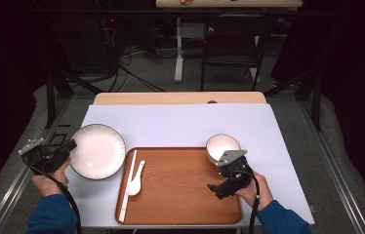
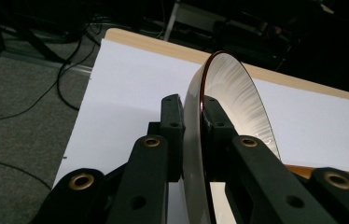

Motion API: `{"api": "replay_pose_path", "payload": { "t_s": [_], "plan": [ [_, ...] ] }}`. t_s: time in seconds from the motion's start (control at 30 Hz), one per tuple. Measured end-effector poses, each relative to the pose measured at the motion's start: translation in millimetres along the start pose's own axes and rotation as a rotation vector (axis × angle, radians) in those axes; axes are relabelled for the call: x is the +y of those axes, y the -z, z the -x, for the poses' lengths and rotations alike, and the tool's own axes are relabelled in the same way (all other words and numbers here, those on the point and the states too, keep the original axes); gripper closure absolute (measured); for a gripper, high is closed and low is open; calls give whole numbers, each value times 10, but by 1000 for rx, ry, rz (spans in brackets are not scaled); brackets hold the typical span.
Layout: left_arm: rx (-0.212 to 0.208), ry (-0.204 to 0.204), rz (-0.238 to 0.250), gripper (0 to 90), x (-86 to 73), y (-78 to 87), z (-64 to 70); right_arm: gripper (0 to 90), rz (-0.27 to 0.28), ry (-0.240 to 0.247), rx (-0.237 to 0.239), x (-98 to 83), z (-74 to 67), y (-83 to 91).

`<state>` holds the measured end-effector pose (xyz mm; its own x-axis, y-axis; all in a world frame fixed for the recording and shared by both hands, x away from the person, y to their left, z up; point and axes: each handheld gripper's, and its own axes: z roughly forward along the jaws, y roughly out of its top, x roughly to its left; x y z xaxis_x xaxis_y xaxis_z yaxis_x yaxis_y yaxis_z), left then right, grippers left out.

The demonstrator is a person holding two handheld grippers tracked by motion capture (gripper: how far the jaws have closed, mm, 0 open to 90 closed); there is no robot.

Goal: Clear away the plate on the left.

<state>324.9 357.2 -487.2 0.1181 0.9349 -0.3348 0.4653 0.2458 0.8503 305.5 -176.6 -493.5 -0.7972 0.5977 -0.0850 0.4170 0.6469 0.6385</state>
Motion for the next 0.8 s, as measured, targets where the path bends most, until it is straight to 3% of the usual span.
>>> {"api": "replay_pose_path", "payload": {
  "t_s": [0.3, 0.8],
  "plan": [
    [-69, -20, 20, 819, 64, 81, 139, 9, 5, -5, 3, -4, 6, 6],
    [-161, -14, 22, 813, 84, 113, 313, 0, 31, -21, 14, -9, 20, 24]
  ]
}}
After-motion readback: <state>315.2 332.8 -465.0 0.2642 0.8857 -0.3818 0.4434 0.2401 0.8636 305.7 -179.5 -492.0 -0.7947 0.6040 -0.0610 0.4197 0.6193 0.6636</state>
